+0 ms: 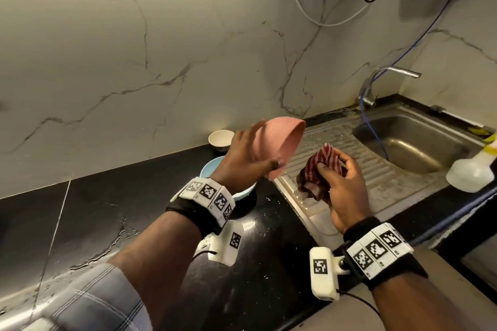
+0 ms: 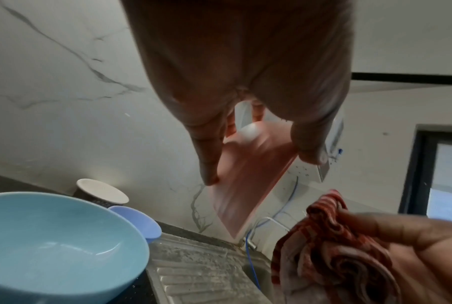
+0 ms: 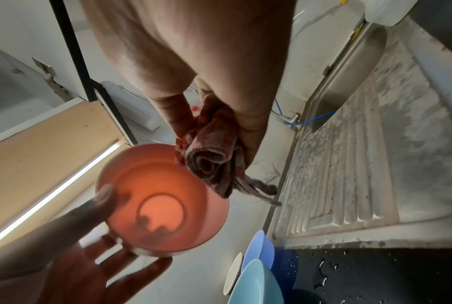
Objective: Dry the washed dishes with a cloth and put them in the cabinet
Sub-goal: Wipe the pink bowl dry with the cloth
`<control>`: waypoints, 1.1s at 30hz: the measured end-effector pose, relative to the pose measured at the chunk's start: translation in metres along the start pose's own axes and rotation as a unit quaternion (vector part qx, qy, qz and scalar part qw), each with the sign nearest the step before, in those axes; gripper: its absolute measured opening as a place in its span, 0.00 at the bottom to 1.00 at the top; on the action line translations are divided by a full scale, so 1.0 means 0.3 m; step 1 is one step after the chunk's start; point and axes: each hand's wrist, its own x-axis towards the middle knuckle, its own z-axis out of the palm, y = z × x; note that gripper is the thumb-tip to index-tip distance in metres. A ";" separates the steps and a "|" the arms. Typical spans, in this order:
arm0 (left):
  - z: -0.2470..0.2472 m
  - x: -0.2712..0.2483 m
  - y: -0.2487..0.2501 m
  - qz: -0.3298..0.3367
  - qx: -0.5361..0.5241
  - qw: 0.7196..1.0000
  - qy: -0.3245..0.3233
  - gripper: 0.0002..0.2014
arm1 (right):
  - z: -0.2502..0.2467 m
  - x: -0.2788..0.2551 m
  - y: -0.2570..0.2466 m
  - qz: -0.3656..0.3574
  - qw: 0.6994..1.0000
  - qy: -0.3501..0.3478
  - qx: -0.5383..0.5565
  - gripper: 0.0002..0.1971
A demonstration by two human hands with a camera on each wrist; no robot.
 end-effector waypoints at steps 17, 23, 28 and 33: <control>-0.394 -0.586 -0.255 -0.186 -0.351 0.916 0.056 0.28 | 0.549 -0.343 0.178 -0.204 0.874 -0.226 -0.377 0.21; -0.498 -0.703 -0.280 -0.190 -0.372 0.907 0.049 0.25 | 0.714 -0.494 0.228 -0.214 0.891 -0.212 -0.340 0.18; -0.606 -0.775 -0.325 -0.173 -0.387 0.905 0.036 0.25 | 0.756 -0.570 0.218 -0.187 0.804 -0.446 -0.345 0.23; -0.673 -0.813 -0.353 -0.154 -0.409 0.897 0.065 0.26 | 0.776 -0.560 0.191 -0.274 0.813 -0.346 -0.380 0.19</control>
